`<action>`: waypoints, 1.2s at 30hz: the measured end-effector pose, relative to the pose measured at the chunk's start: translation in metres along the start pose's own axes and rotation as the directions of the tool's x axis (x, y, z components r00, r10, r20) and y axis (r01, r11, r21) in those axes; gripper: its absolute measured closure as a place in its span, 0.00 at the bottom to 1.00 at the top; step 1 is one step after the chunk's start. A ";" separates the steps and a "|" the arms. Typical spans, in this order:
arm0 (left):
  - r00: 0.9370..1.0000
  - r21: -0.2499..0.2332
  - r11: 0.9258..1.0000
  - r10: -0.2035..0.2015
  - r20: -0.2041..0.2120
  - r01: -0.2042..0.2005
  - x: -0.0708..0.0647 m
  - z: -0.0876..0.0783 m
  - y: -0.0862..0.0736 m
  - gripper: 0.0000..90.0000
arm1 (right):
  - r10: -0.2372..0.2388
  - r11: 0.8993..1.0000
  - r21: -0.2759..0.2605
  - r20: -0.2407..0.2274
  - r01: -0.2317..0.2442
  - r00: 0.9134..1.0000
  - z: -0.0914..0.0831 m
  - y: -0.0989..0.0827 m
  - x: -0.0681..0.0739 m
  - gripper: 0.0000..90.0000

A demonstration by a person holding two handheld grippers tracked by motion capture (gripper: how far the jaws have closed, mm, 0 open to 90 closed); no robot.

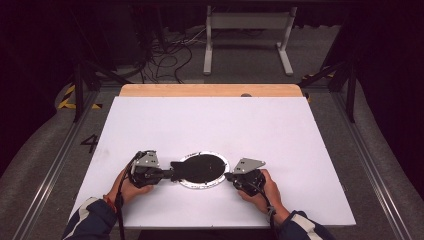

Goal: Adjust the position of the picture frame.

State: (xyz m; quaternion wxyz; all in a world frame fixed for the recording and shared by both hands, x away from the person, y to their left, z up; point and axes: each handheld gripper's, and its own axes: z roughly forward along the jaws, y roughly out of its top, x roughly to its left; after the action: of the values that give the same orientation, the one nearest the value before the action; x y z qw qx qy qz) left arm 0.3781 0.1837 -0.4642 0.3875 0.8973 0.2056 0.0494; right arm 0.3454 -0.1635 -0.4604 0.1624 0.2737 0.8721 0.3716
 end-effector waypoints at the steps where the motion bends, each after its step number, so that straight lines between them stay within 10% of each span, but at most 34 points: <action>1: 1.000 0.002 1.000 -0.001 0.000 0.001 -0.002 0.000 0.000 1.00 | 0.007 1.000 0.000 0.003 -0.007 1.000 0.000 -0.001 -0.002 1.00; 19: 0.992 0.035 0.992 0.125 0.001 -0.125 -0.035 0.015 0.013 1.00 | 0.003 1.000 0.012 0.033 -0.003 0.999 -0.007 -0.006 -0.010 0.99; 36: 0.990 0.022 0.990 0.136 0.044 -0.137 -0.044 0.026 0.021 1.00 | 0.045 0.999 -0.002 0.065 -0.045 0.997 -0.003 -0.006 -0.025 1.00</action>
State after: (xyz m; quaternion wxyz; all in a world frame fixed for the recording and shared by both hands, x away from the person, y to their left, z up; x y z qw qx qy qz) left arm 0.3518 0.1351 -0.4640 0.3763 0.9149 0.1360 0.0539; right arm 0.3618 -0.1835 -0.4604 0.1823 0.3049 0.8599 0.3664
